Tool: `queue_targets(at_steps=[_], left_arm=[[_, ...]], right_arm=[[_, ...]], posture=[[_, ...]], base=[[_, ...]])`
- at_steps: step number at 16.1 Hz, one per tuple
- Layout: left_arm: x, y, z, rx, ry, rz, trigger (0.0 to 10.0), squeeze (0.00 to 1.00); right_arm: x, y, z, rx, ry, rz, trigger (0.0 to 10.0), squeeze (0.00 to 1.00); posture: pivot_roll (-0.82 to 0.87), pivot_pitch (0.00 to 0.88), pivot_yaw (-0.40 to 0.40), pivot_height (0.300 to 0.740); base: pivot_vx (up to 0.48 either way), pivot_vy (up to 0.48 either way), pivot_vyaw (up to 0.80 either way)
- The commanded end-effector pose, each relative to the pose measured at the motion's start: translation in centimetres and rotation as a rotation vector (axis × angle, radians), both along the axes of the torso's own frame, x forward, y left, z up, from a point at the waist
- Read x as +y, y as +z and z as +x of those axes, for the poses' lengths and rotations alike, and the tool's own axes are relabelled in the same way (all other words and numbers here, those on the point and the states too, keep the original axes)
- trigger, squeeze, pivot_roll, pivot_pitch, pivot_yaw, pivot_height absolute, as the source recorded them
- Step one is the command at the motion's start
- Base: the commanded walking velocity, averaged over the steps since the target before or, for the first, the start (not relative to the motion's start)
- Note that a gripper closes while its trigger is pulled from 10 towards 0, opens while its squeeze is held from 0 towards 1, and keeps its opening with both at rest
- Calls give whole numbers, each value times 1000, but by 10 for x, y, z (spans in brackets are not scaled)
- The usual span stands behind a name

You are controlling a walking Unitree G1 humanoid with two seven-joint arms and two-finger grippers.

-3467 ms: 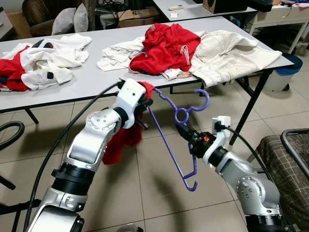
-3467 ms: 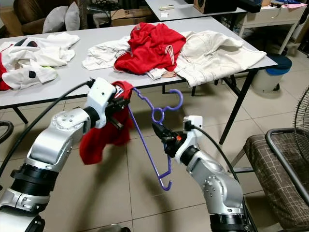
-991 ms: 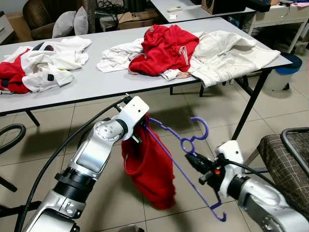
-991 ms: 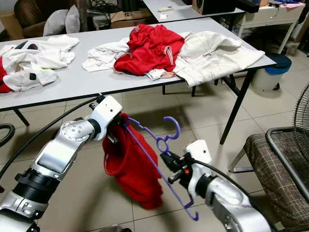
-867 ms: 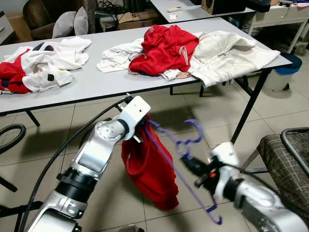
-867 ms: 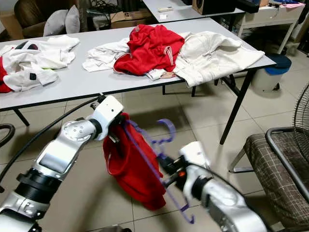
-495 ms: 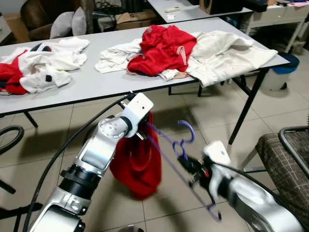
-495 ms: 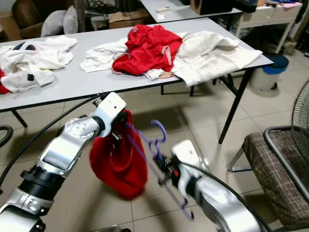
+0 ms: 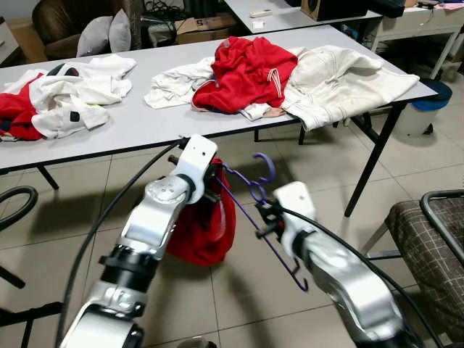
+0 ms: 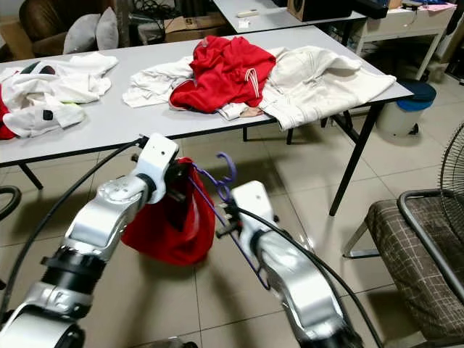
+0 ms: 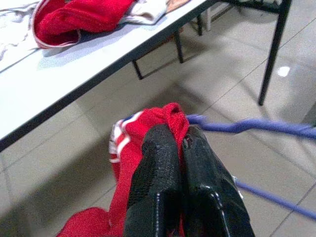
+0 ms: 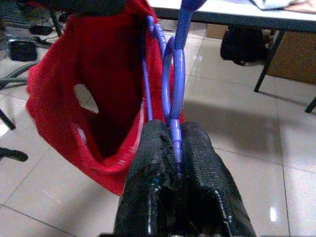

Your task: Hang hanger

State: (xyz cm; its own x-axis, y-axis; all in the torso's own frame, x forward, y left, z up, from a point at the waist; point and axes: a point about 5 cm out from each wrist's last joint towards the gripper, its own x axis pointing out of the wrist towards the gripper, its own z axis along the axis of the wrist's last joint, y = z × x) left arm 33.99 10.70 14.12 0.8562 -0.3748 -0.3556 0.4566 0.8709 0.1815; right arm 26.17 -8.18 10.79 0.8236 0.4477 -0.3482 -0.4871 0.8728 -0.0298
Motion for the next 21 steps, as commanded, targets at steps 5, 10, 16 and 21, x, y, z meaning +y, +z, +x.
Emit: queue_targets(at_steps=[5,10,16,21], left_arm=[[-15,10,3,3,-19,-94,0,0],[-9,17,6,-1,17,-140,0,0],[7,18,11,-24,97,-132,0,0],[16,20,13,-54,121,-84,0,0]], right_arm=[[29,-10,14,-51,-50,-195,10000,0],[47,-16,9,-159,-2,-322,10000,0],[26,-20,-1,-158,-87,-383,10000,0],[-6,-13,-6,-168,-251,-345,10000,0]], posture=[[-61,0,131,740],[-62,0,132,740],[-67,0,123,740],[-73,0,128,740]], base=[[0,0,0],[0,0,0],[0,0,0],[0,0,0]])
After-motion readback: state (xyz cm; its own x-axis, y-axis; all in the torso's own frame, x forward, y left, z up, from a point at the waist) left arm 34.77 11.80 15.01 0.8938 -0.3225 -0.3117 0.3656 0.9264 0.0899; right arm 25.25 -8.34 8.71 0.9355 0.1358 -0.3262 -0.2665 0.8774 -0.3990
